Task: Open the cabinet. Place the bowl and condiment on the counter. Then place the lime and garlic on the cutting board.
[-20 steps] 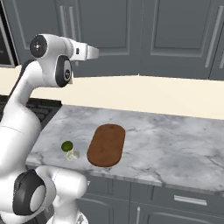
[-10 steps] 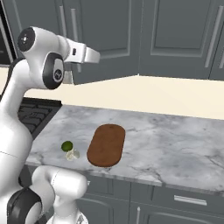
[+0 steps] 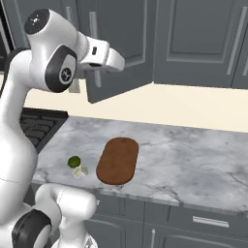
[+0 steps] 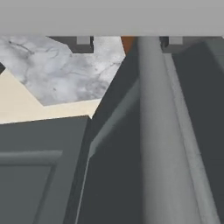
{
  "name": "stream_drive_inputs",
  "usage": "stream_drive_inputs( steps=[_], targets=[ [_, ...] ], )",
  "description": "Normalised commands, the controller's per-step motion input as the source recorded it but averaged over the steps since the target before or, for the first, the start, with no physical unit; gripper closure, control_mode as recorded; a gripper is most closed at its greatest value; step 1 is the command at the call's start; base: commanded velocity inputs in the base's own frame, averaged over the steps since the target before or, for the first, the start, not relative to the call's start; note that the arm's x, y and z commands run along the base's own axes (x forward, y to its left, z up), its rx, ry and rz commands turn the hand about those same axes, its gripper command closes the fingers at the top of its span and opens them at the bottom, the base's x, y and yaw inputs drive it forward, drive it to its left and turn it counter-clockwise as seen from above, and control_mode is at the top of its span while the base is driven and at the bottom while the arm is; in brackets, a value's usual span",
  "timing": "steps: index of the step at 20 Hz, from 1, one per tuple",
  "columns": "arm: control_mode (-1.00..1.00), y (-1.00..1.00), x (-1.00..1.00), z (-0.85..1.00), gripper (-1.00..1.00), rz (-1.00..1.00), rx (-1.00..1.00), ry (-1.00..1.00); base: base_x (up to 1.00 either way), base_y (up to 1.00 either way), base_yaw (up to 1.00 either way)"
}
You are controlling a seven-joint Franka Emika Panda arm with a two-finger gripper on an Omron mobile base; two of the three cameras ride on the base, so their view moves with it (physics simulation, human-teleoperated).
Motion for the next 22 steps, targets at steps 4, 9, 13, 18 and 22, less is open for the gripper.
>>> stream_drive_inputs(
  steps=[4,9,13,18,22],
  targets=[
    [-1.00,0.82,-1.00,0.00,-1.00,0.04,-0.37,0.00,0.00,0.00,0.00],
    [-1.00,1.00,-0.78,-0.01,-1.00,0.03,-0.66,-0.04,0.00,0.00,0.00],
    [-1.00,0.98,0.65,-0.24,-1.00,0.00,-0.57,0.07,0.00,0.00,0.00],
    [-1.00,0.29,1.00,-0.27,-1.00,-0.01,-0.42,0.28,0.00,0.00,0.00],
    [-1.00,-0.31,1.00,-0.08,-1.00,-0.09,-0.29,0.35,0.00,0.00,0.00]
  ],
)
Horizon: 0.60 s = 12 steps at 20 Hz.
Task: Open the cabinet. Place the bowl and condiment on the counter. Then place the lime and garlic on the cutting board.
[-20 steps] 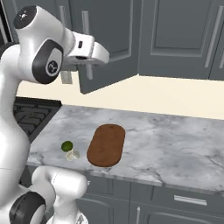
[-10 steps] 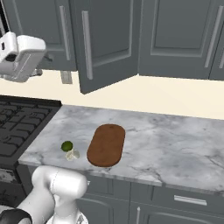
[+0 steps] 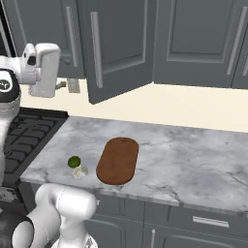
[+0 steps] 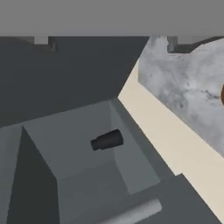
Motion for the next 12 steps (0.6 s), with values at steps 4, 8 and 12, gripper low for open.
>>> stream_drive_inputs(
  steps=[4,8,12],
  targets=[
    [-1.00,-0.97,0.75,0.00,-1.00,-0.32,-0.07,0.44,0.00,0.00,0.00],
    [-1.00,-1.00,0.34,0.00,-1.00,-0.28,0.00,0.35,0.00,0.00,0.00],
    [-1.00,-1.00,-0.19,0.00,-1.00,-0.18,0.00,0.10,0.00,0.00,0.00]
  ],
)
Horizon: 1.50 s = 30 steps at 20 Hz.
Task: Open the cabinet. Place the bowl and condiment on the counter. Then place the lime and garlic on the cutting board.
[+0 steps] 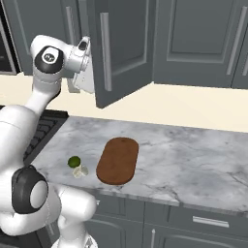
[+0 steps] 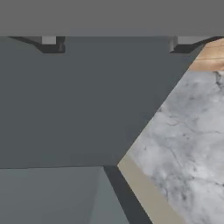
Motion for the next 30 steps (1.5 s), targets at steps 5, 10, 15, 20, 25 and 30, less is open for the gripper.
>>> stream_drive_inputs(
  steps=[5,10,15,20,25,30],
  targets=[
    [-1.00,-1.00,-0.25,0.00,-1.00,-0.14,0.00,0.02,0.00,0.00,0.00],
    [-1.00,-0.59,-0.19,-0.06,-1.00,0.01,0.11,-0.03,0.00,0.00,0.00],
    [-1.00,0.32,-0.96,-0.01,-1.00,0.10,0.36,-0.39,0.00,0.00,0.00],
    [-1.00,0.95,-0.54,0.06,-1.00,0.12,0.47,-0.32,0.00,0.00,0.00],
    [-1.00,1.00,0.01,0.23,-1.00,0.04,0.33,-0.19,0.00,0.00,0.00],
    [-1.00,1.00,0.07,0.61,-1.00,0.00,0.23,-0.07,0.00,0.00,0.00]
  ],
)
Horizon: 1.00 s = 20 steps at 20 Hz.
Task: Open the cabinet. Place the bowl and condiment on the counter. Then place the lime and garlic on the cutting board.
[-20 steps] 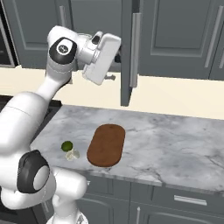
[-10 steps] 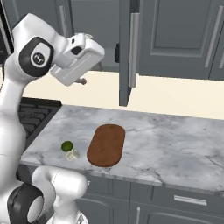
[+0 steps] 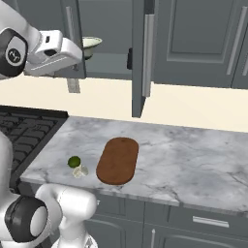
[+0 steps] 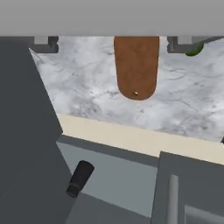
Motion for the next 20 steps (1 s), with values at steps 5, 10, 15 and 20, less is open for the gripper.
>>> stream_drive_inputs(
  steps=[5,10,15,20],
  targets=[
    [-1.00,0.71,0.65,0.22,-1.00,0.00,0.25,-0.14,0.00,0.00,0.00],
    [-1.00,0.03,0.93,0.00,-1.00,0.00,0.27,-0.11,0.00,0.00,0.00],
    [-1.00,0.00,0.75,-0.02,-1.00,0.00,0.15,-0.07,0.00,0.00,0.00],
    [-1.00,0.07,0.51,-0.26,-1.00,0.06,0.02,-0.01,0.00,0.00,0.00]
  ],
)
